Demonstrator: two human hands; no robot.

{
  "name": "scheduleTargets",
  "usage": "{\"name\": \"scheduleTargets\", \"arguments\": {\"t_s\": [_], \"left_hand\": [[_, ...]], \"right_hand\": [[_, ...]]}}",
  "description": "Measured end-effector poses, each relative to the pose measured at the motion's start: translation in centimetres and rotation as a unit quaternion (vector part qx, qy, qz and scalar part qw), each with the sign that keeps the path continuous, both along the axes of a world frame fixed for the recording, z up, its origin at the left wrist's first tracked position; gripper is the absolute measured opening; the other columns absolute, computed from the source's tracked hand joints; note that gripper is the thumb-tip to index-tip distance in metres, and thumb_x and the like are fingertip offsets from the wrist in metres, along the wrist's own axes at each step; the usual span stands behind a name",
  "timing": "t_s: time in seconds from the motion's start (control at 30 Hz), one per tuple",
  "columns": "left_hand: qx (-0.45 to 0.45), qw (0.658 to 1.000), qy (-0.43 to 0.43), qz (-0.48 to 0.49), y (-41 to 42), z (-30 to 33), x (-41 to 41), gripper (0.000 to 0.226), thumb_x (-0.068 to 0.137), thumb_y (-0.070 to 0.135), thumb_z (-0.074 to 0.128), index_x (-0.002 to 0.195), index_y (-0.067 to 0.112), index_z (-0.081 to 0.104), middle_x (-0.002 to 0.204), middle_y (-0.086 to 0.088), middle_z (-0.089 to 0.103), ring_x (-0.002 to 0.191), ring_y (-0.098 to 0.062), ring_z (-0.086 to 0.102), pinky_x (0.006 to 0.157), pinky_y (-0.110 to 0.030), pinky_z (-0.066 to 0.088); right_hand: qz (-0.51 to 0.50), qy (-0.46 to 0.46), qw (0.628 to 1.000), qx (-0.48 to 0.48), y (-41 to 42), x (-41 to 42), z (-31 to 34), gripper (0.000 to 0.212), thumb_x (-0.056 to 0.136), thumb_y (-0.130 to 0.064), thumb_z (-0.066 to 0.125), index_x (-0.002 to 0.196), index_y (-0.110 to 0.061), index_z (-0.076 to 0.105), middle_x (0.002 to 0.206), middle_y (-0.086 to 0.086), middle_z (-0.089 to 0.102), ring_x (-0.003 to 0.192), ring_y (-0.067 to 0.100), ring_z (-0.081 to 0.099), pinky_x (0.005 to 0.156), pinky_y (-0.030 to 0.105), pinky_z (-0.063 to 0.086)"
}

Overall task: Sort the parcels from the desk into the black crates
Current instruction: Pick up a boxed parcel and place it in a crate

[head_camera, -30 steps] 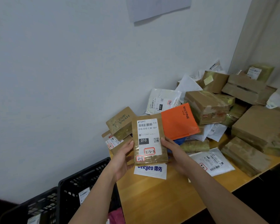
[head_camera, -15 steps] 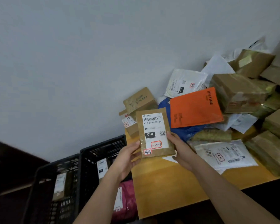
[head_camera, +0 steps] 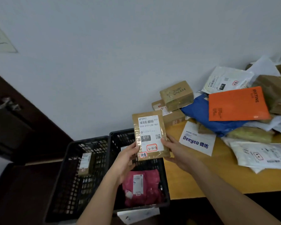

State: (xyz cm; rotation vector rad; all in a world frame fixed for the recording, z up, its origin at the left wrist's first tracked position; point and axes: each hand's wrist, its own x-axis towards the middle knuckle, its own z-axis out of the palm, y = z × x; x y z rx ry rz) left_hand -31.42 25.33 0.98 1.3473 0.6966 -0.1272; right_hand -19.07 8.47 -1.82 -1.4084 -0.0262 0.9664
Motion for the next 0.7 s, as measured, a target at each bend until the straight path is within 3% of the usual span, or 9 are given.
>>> {"name": "scheduleTargets", "arguments": {"t_s": [0.1, 0.17, 0.27, 0.33, 0.4, 0.57, 0.63, 0.7], "left_hand": [[-0.010, 1.000, -0.006, 0.028, 4.3, -0.3, -6.2, 0.034, 0.099, 0.029, 0.051, 0.132, 0.031, 0.059, 0.115, 0.003, 0.072, 0.113, -0.018, 0.061, 0.100, -0.036, 0.044], [-0.017, 0.998, -0.003, 0.058, 7.4, -0.6, -10.5, 0.036, 0.099, 0.024, 0.049, 0.134, 0.030, 0.057, 0.117, 0.001, 0.072, 0.113, -0.018, 0.060, 0.089, -0.033, 0.044], [-0.038, 0.994, 0.006, 0.103, 11.8, -1.2, -16.1, 0.038, 0.099, 0.018, 0.048, 0.135, 0.026, 0.056, 0.118, -0.002, 0.071, 0.119, -0.020, 0.058, 0.098, -0.037, 0.041], [-0.044, 0.991, 0.012, 0.129, 14.2, -1.7, -18.9, 0.037, 0.098, 0.015, 0.049, 0.134, 0.022, 0.056, 0.116, 0.000, 0.072, 0.116, -0.017, 0.059, 0.094, -0.036, 0.042], [-0.050, 0.988, 0.020, 0.142, 16.1, -2.2, -20.9, 0.037, 0.098, 0.014, 0.049, 0.134, 0.020, 0.057, 0.112, 0.002, 0.073, 0.111, -0.014, 0.060, 0.086, -0.034, 0.043], [-0.071, 0.980, 0.038, 0.180, 19.6, -3.8, -22.5, 0.033, 0.099, 0.010, 0.047, 0.129, 0.017, 0.059, 0.100, 0.003, 0.076, 0.105, -0.013, 0.062, 0.081, -0.032, 0.043], [-0.085, 0.977, 0.045, 0.190, 20.9, -4.6, -22.1, 0.032, 0.099, 0.010, 0.047, 0.128, 0.018, 0.059, 0.104, 0.002, 0.075, 0.109, -0.014, 0.061, 0.083, -0.033, 0.044], [-0.093, 0.974, 0.049, 0.198, 22.5, -5.4, -21.5, 0.032, 0.099, 0.010, 0.048, 0.128, 0.019, 0.059, 0.105, 0.002, 0.075, 0.110, -0.013, 0.061, 0.083, -0.032, 0.045]], "right_hand": [[0.023, 0.000, 1.000, -0.009, 5.1, -5.6, -0.5, 0.044, 0.100, -0.032, 0.055, 0.142, -0.039, 0.043, 0.114, -0.009, 0.072, 0.104, 0.012, 0.066, 0.091, 0.041, 0.051], [0.042, 0.002, 0.999, -0.015, 8.8, -9.3, -0.6, 0.041, 0.101, -0.031, 0.053, 0.140, -0.038, 0.044, 0.113, -0.008, 0.071, 0.098, 0.011, 0.068, 0.074, 0.033, 0.053], [0.070, 0.005, 0.997, -0.023, 13.7, -13.9, -1.1, 0.044, 0.102, -0.032, 0.051, 0.145, -0.035, 0.042, 0.113, -0.006, 0.072, 0.091, 0.011, 0.072, 0.063, 0.028, 0.057], [0.082, 0.008, 0.996, -0.021, 16.6, -16.4, -1.4, 0.043, 0.102, -0.032, 0.050, 0.144, -0.033, 0.042, 0.112, -0.005, 0.072, 0.086, 0.010, 0.073, 0.060, 0.026, 0.057], [0.093, 0.009, 0.995, -0.036, 19.0, -18.2, -1.5, 0.045, 0.102, -0.035, 0.050, 0.145, -0.034, 0.040, 0.118, -0.002, 0.069, 0.090, 0.014, 0.072, 0.063, 0.027, 0.058], [0.117, -0.004, 0.986, -0.115, 23.6, -19.4, -3.5, 0.058, 0.098, -0.046, 0.052, 0.150, -0.047, 0.026, 0.128, -0.005, 0.063, 0.116, 0.025, 0.061, 0.102, 0.053, 0.048], [0.121, -0.008, 0.984, -0.131, 25.3, -19.1, -4.6, 0.055, 0.101, -0.040, 0.049, 0.149, -0.050, 0.023, 0.128, -0.007, 0.062, 0.118, 0.025, 0.059, 0.103, 0.055, 0.047], [0.128, -0.006, 0.984, -0.124, 27.2, -18.7, -5.7, 0.052, 0.105, -0.028, 0.043, 0.148, -0.049, 0.023, 0.118, -0.011, 0.062, 0.108, 0.020, 0.062, 0.091, 0.046, 0.054]]}}
